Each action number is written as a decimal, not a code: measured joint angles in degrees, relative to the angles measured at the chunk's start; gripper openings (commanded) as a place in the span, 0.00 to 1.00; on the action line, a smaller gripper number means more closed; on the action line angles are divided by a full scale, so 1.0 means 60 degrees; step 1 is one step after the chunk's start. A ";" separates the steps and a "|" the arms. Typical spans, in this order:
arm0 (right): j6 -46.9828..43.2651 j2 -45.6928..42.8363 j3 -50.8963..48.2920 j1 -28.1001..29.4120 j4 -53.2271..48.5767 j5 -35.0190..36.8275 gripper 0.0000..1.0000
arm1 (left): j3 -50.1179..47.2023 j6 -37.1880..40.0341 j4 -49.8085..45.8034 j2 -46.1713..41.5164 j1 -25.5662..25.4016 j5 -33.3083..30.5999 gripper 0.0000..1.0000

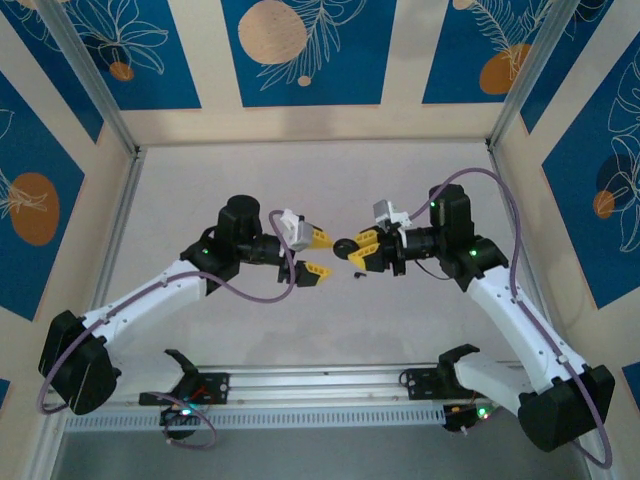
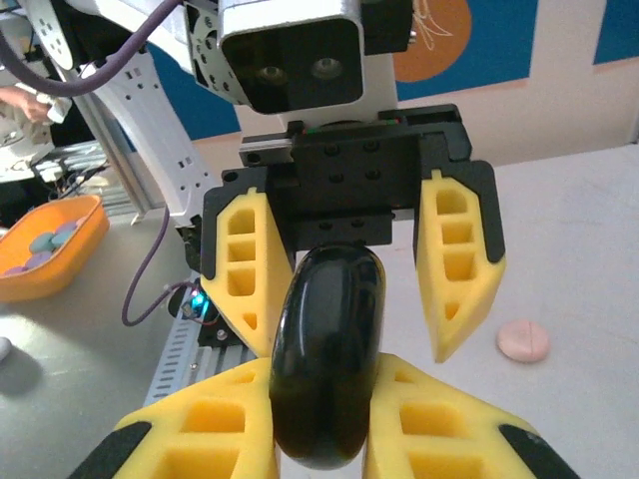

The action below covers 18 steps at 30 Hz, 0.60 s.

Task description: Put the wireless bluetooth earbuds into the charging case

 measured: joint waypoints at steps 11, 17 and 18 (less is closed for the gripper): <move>-0.0627 0.0652 0.0142 0.0291 -0.0441 -0.0098 0.18 | 0.0200 0.0007 -0.0025 0.0058 0.0000 0.0197 0.49; -0.0623 0.0794 0.0157 0.0448 -0.0452 -0.0025 0.18 | 0.0273 0.0011 -0.0036 0.0062 0.0000 0.0193 0.42; -0.0623 0.0801 0.0157 0.0474 -0.0455 0.0018 0.18 | 0.0302 0.0007 -0.0033 0.0062 0.0004 0.0193 0.40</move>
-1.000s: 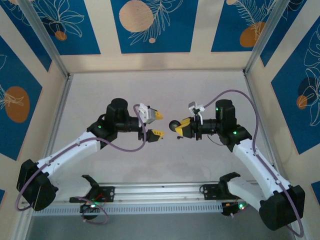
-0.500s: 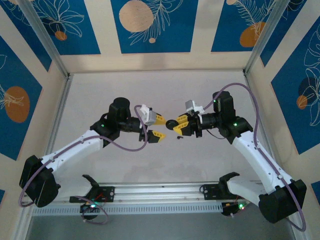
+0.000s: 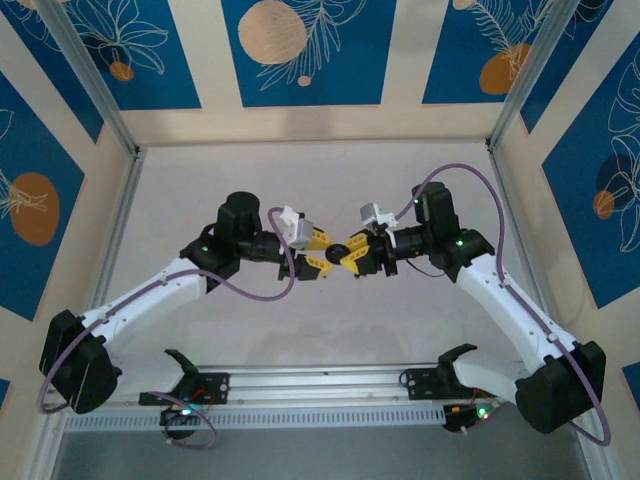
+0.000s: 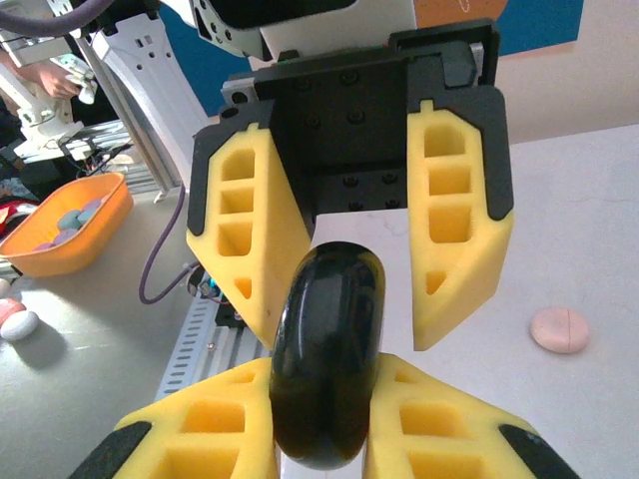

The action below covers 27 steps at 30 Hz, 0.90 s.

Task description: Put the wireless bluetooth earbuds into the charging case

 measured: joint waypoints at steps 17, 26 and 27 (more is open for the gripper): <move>0.0022 0.0004 0.0007 0.0098 -0.0004 0.0809 0.43 | 0.0270 0.0484 -0.0925 0.0051 0.0025 -0.0142 0.13; -0.0255 -0.0656 0.0503 0.0102 -0.1093 0.2218 0.51 | 0.0648 0.1774 -0.2674 -0.0076 0.0011 -0.1118 0.13; -0.0288 -0.0648 0.0630 0.0120 -0.1158 0.2299 0.51 | 0.0707 0.1858 -0.2798 -0.0084 0.0004 -0.1195 0.13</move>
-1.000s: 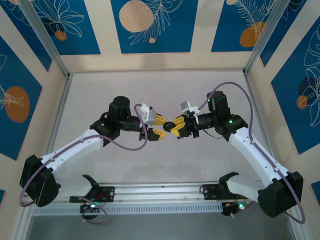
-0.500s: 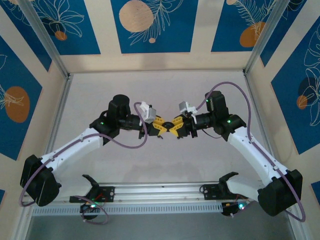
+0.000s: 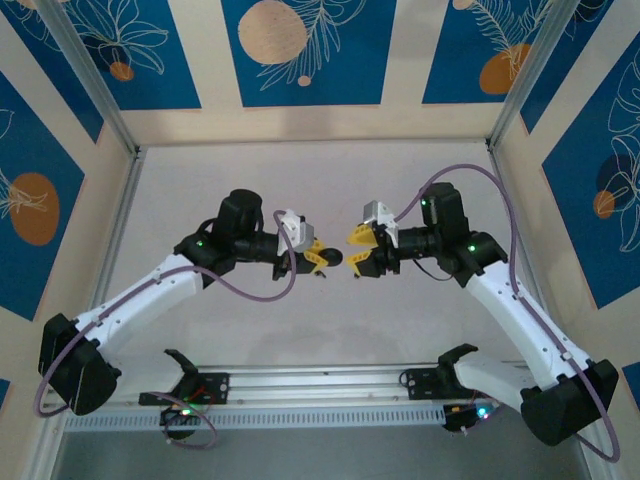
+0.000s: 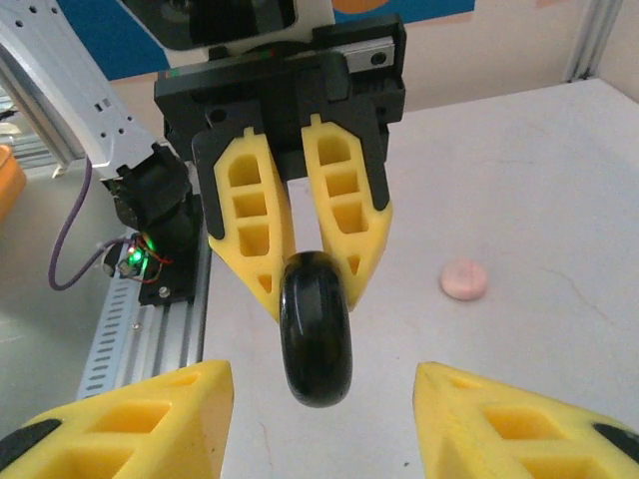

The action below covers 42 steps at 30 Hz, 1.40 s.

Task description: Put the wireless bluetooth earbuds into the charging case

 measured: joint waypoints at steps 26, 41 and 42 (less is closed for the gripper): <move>-0.0721 0.1453 0.0750 0.0969 -0.0525 0.0375 0.36 | 0.0109 0.0401 -0.0637 -0.0073 -0.0131 -0.0401 0.13; -0.1417 0.0849 0.0401 0.0769 -0.0353 0.0102 0.13 | -0.0433 0.0084 0.0313 -0.0481 -0.0178 -0.0506 0.49; -0.1563 0.0612 0.0233 0.0736 -0.0255 0.0018 0.13 | -0.0463 0.0040 0.0408 -0.0477 -0.0182 -0.0481 0.50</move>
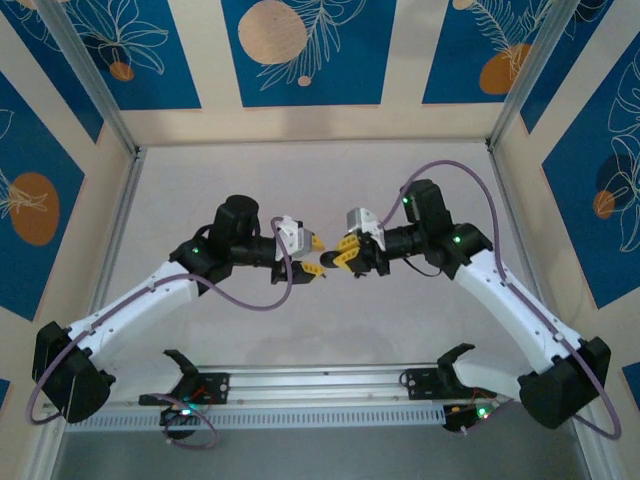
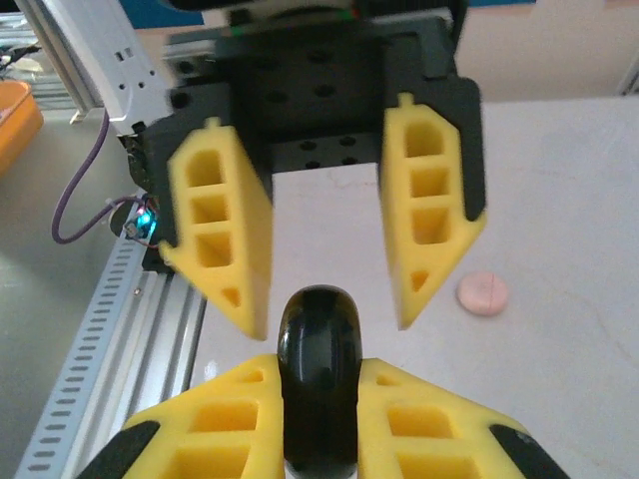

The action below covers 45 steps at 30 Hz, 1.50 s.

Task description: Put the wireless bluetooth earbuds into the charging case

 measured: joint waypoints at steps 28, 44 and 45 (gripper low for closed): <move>0.0226 -0.0073 -0.0514 -0.0102 0.1421 -0.0962 0.19 | -0.0018 -0.0138 0.0433 0.0186 -0.0055 0.0674 0.23; 0.1537 -0.0080 -0.0514 -0.0867 0.2393 -0.0138 0.35 | 0.0011 0.0109 0.0000 0.0186 -0.0142 0.0382 0.22; 0.1603 -0.0080 -0.0514 -0.0922 0.2426 -0.0095 0.35 | 0.0011 0.0109 0.0004 0.0186 -0.0149 0.0382 0.22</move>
